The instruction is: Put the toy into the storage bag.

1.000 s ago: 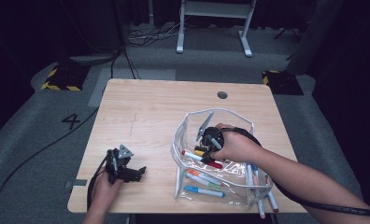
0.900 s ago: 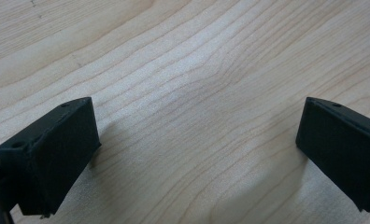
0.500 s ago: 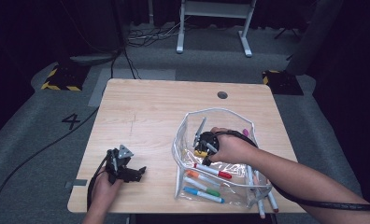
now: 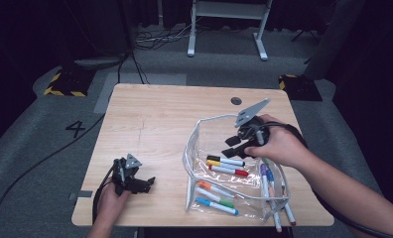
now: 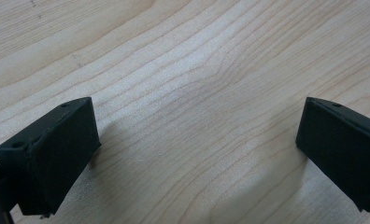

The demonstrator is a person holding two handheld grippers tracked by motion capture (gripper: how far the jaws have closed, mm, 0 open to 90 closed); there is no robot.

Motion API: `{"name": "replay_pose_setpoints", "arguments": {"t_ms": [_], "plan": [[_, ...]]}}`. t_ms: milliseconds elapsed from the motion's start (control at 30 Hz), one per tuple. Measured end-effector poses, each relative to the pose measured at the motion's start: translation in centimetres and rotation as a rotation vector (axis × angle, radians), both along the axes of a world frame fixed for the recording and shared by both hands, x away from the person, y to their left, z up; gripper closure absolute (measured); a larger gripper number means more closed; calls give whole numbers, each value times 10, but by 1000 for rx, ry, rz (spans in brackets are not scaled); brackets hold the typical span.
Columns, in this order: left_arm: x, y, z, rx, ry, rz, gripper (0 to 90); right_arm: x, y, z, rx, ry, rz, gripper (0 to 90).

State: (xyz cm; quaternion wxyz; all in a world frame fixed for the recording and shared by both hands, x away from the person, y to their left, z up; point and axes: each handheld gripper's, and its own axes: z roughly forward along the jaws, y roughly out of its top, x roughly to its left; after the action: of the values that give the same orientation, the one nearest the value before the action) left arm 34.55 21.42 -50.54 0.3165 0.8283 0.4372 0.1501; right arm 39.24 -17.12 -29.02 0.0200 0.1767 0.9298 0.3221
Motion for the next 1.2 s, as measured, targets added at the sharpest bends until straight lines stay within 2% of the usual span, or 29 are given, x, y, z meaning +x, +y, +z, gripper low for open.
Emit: {"name": "replay_pose_setpoints", "arguments": {"t_ms": [100, 267, 467, 633, 767, 933, 1067, 1200], "plan": [[0, 0, 0, 0, 0, 1, 0, -3, -23, 15, 37, -22, -55, 516], [0, 0, 0, 0, 0, 1, 0, -7, -68, 29, 85, -57, -154, 494], [0, 0, 0, 1, 0, 1, 0, -12, -125, 32, 130, -74, -273, 489], [0, 0, 0, 0, 0, 1, 0, -10, -166, 26, 133, -82, -378, 487], [0, 0, 0, 1, 0, 1, 0, -1, -190, 12, 136, -65, -446, 479], [0, 0, 0, 1, 0, 1, 0, 9, -202, -11, 128, -58, -495, 475], [0, 0, 0, 1, 0, 1, 0, 23, -203, -45, 130, -29, -513, 481], [0, 0, 0, 1, -1, 0, 0, 38, -198, -84, 107, 1, -521, 492]]}}
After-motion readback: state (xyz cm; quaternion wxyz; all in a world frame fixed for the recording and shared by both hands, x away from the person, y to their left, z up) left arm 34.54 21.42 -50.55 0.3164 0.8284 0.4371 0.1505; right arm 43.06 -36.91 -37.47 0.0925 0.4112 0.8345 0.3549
